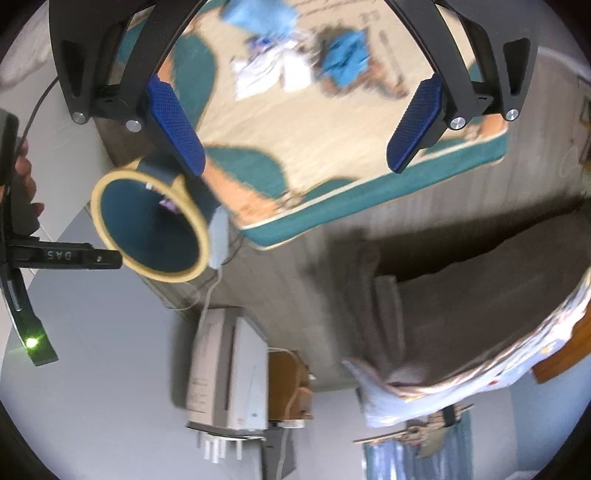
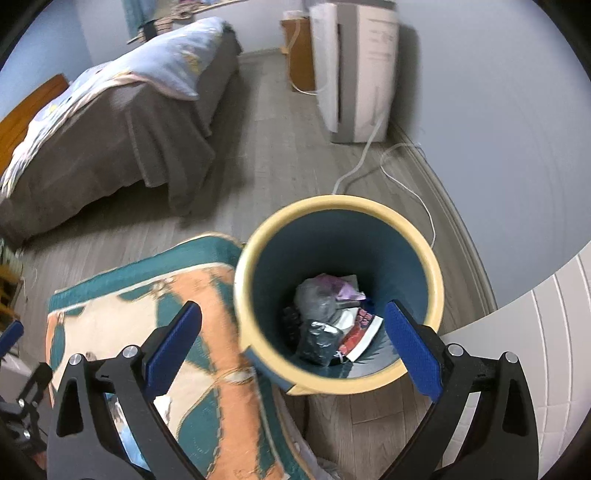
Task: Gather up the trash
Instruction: 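Move both tools back over the mat toward the remaining trash, then grasp the blue cloth with left tool while right tool grasps white tissue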
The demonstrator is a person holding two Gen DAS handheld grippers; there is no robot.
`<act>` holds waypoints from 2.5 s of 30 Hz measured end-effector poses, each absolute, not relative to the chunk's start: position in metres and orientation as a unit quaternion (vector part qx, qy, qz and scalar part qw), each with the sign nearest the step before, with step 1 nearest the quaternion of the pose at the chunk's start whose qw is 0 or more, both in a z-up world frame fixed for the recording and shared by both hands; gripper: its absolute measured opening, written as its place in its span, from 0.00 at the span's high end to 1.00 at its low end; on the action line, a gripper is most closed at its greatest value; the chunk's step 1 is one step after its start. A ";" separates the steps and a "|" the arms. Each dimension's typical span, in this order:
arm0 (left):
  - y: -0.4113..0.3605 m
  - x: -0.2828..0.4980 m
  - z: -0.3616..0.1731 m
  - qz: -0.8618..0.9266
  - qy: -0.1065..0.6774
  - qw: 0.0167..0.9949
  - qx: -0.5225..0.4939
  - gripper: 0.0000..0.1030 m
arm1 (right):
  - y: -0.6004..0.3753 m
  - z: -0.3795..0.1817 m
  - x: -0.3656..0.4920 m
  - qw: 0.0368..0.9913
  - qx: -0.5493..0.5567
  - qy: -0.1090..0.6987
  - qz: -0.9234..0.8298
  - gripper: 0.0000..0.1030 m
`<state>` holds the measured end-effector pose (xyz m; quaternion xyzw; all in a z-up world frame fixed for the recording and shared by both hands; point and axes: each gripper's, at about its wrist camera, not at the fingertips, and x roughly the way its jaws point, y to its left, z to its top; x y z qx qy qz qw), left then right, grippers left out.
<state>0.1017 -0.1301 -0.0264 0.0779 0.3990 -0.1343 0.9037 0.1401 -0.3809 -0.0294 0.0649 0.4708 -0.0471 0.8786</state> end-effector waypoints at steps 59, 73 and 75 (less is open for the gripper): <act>-0.032 0.076 -0.136 -0.071 0.495 0.860 0.100 0.05 | -0.209 -0.171 0.115 0.790 0.020 0.611 0.044 0.53; -0.049 0.082 -0.161 -0.099 0.515 0.847 0.094 0.05 | -0.222 -0.167 0.120 0.779 0.060 0.622 0.056 0.61; -0.050 0.084 -0.164 -0.105 0.517 0.845 0.089 0.05 | -0.217 -0.173 0.120 0.775 0.059 0.627 0.056 0.66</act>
